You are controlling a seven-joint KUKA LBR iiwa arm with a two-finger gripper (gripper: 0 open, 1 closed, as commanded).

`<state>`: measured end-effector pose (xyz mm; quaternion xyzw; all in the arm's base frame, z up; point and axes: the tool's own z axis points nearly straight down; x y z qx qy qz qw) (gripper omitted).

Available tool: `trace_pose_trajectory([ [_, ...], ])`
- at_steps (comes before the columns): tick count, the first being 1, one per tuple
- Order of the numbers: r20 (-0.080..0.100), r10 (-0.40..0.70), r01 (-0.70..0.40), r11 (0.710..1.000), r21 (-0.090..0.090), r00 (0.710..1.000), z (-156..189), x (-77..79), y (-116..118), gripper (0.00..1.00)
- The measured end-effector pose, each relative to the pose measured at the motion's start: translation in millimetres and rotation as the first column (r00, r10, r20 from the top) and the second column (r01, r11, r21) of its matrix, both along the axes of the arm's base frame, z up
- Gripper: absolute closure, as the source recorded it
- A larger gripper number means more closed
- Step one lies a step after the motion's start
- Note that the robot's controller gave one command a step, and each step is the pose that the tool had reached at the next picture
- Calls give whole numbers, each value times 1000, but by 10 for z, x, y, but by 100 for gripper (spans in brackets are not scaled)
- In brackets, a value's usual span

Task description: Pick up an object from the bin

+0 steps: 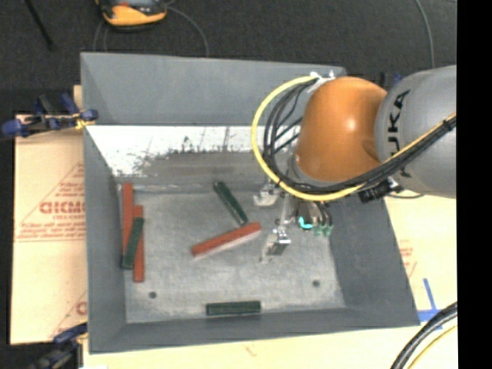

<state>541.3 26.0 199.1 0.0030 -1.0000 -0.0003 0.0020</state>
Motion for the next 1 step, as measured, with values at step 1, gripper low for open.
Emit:
trace_pose_trajectory([
  [1,7,0,0,1000,0,1000,37,17,0,0],
])
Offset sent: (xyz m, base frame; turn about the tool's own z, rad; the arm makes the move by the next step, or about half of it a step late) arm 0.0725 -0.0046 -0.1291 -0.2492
